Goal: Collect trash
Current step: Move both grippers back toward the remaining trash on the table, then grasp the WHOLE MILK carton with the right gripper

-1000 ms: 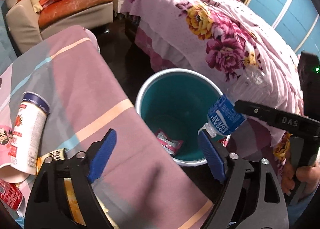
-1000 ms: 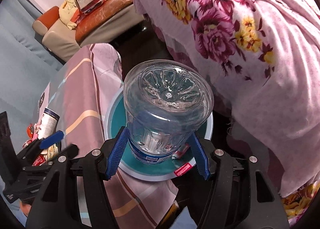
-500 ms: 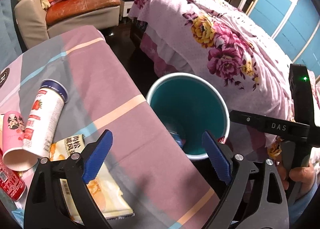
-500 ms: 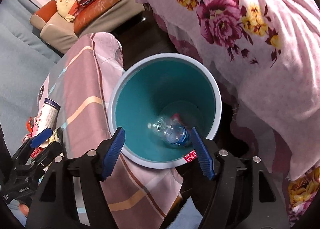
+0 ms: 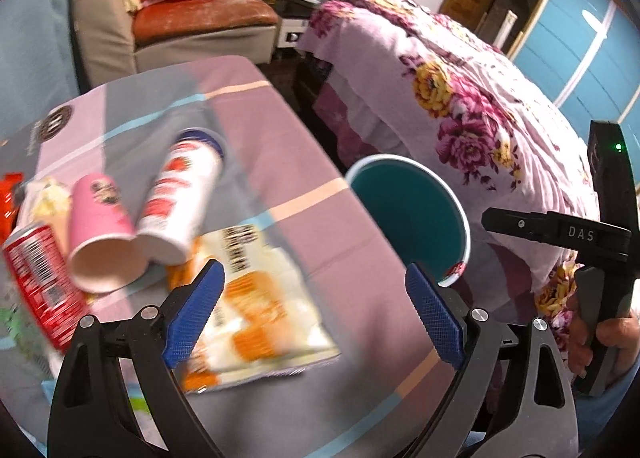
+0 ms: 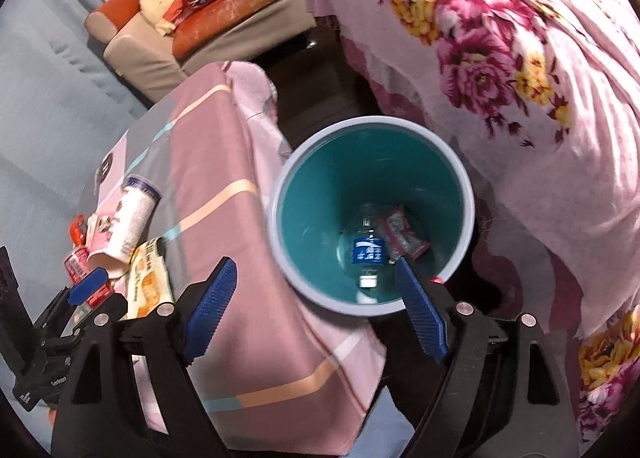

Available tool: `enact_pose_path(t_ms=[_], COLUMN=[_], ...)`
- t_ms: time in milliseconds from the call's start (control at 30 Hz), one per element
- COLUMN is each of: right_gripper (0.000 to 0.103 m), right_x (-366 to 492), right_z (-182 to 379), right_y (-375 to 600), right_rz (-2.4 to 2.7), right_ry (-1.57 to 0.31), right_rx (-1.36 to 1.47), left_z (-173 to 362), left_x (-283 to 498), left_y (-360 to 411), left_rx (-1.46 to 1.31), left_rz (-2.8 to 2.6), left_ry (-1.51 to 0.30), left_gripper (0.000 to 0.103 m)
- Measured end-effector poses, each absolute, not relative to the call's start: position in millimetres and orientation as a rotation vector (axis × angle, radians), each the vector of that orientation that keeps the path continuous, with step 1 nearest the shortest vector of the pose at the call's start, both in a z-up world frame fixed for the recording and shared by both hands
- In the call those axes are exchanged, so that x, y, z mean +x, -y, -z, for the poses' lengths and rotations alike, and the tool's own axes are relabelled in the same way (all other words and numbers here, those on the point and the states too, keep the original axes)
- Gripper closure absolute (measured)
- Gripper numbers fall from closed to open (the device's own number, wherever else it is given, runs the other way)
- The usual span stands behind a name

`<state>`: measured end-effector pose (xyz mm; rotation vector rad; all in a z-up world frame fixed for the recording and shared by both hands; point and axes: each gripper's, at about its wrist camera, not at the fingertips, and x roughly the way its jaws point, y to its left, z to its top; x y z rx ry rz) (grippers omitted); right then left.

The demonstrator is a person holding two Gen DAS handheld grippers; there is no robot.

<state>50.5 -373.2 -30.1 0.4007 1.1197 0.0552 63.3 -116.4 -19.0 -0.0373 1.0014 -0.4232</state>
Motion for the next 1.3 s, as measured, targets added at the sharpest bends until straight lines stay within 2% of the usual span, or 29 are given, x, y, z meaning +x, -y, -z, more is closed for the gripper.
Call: enact_pose_path(t_ms=[467,800,1000,1300], right_gripper=[0.024,0.02,0.02,0.02], right_x=[50,43,43,27], right_z=[11,13,14,28], right_y=[270,219,160,44], right_rz=[-0.196,-0.249,-0.362,-0.603], right_ry=[-1.159,-1.198,-1.228,-1.27], right_rx=[0.242,0.164,0.02,-0.37], left_z=[16,40,58,72], left_x=[32,4,-15,-31], left_y=[4,-68,-104,-164], left_rx=[-0.14,-0.2,-0.216,-0.22], left_rz=[0.268,0.162,0.122,0.038], left_ry=[-0.975,-1.011,-1.051,-1.078], left_gripper=[0.011,0.011,0.011,0.011])
